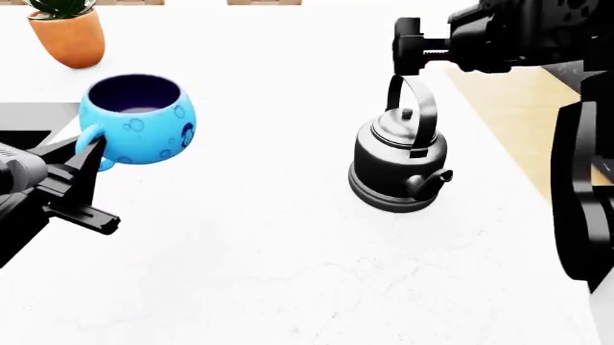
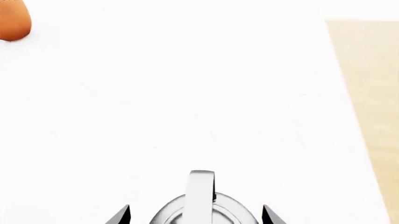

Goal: Pick the mug and kettle non electric and place them in the sink. Then turn on the water.

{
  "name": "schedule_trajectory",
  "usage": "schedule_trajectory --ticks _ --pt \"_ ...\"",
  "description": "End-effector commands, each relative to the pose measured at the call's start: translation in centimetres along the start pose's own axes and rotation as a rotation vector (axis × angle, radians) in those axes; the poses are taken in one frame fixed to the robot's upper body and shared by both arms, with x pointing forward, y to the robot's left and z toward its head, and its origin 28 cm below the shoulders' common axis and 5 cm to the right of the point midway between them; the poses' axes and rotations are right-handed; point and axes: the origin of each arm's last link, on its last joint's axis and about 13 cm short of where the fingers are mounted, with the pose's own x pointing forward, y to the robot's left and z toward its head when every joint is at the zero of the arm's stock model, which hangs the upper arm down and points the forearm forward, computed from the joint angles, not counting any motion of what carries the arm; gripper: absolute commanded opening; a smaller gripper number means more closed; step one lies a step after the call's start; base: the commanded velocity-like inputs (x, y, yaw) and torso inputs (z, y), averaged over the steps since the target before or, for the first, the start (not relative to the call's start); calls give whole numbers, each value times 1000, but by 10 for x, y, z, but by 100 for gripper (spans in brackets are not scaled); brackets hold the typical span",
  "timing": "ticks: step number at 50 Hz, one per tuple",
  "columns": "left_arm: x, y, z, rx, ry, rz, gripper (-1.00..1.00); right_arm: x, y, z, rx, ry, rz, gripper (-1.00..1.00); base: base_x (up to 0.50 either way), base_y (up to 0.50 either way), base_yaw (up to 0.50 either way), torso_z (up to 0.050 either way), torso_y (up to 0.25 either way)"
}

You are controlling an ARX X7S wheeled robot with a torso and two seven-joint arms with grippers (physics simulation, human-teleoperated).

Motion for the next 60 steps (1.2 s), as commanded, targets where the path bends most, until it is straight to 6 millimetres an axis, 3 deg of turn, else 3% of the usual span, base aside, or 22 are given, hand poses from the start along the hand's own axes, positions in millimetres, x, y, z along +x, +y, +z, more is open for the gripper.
schedule_trajectory --ticks 1,27,39,40,60 --pt "-1 0 1 -3 -11 5 -100 17 -3 -8 24 50 -13 100 0 0 0 0 0" --pt "-2 1 -1 -3 -6 4 -100 49 -2 -30 47 116 7 100 0 0 0 0 0" --pt "-3 0 -1 -2 -5 5 -100 53 -1 -33 45 127 16 100 0 0 0 0 0" --pt "-3 0 -1 -2 -5 5 -100 53 -1 -32 44 126 11 -100 0 0 0 0 0" --pt "-1 1 -1 1 -10 11 -100 49 -7 -26 10 59 -65 -100 0 0 0 0 0"
